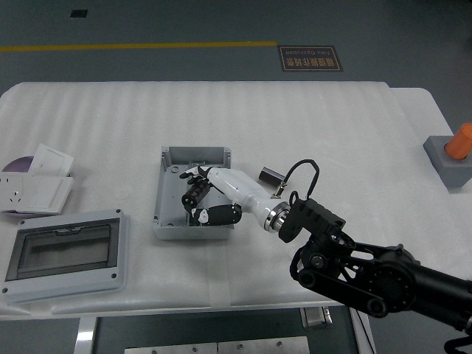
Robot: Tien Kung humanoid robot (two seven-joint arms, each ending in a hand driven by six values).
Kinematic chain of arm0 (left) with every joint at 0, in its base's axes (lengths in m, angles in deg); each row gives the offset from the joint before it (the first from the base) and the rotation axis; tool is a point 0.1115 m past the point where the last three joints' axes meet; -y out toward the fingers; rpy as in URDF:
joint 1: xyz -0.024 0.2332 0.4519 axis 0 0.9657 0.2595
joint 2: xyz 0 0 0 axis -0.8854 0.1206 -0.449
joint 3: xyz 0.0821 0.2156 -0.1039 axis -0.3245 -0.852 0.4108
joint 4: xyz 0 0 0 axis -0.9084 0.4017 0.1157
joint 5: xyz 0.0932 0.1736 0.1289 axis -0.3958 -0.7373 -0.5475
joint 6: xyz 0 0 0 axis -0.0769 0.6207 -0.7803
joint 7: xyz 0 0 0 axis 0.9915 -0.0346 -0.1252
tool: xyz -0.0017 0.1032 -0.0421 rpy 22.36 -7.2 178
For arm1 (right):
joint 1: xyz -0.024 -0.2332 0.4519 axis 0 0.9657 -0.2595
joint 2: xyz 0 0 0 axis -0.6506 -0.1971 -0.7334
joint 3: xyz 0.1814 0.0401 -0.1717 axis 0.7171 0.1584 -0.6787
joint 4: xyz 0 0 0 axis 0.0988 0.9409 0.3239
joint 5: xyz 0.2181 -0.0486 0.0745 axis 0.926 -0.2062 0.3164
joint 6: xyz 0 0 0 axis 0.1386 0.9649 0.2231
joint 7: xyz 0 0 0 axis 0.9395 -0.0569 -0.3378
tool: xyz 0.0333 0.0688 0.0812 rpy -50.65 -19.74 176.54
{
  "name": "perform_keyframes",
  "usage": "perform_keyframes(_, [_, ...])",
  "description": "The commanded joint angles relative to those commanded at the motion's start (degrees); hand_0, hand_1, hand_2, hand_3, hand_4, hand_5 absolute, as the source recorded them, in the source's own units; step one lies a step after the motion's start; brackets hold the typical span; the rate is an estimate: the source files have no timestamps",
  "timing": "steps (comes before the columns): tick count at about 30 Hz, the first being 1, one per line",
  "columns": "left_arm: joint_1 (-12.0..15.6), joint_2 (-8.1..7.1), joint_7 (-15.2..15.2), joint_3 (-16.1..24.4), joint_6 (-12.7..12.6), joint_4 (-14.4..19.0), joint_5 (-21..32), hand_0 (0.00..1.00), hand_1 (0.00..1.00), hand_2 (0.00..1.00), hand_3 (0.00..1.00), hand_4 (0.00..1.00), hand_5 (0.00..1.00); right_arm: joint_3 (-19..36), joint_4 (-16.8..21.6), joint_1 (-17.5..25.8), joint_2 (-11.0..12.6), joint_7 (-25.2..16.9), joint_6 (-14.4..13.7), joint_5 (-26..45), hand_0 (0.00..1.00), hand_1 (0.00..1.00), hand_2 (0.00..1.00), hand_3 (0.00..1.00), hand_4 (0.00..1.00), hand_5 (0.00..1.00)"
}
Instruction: Pick up the battery,place it into the box
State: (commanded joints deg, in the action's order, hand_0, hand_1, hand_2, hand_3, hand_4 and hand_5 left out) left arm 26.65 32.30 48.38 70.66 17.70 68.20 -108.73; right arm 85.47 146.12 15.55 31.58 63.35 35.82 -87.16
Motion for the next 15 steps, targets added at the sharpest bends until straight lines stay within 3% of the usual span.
perform_keyframes(9, [0.0, 0.03, 0.1, -0.3, 0.1, 0.0, 0.3, 0.578, 0.62, 0.515, 0.534, 0.693, 0.163, 0.5, -0.6, -0.1, -0.2, 1.2, 0.2, -2.6, 0.721, 0.738, 0.761, 0.874, 0.573, 0.219])
perform_keyframes(10, [0.0, 0.03, 0.0, -0.3, 0.1, 0.0, 0.3, 0.578, 0.619, 0.514, 0.534, 0.694, 0.157, 0.6, -0.7, -0.1, -0.2, 1.4, 0.3, -2.9, 0.736, 0.744, 0.765, 0.887, 0.696, 0.25])
perform_keyframes(15, [-0.1, 0.03, 0.1, -0.5, 0.1, 0.0, 0.5, 0.578, 0.619, 0.514, 0.534, 0.694, 0.157, 0.9, -1.0, -0.1, -0.3, 2.3, 0.6, -5.0, 0.736, 0.744, 0.765, 0.887, 0.696, 0.25])
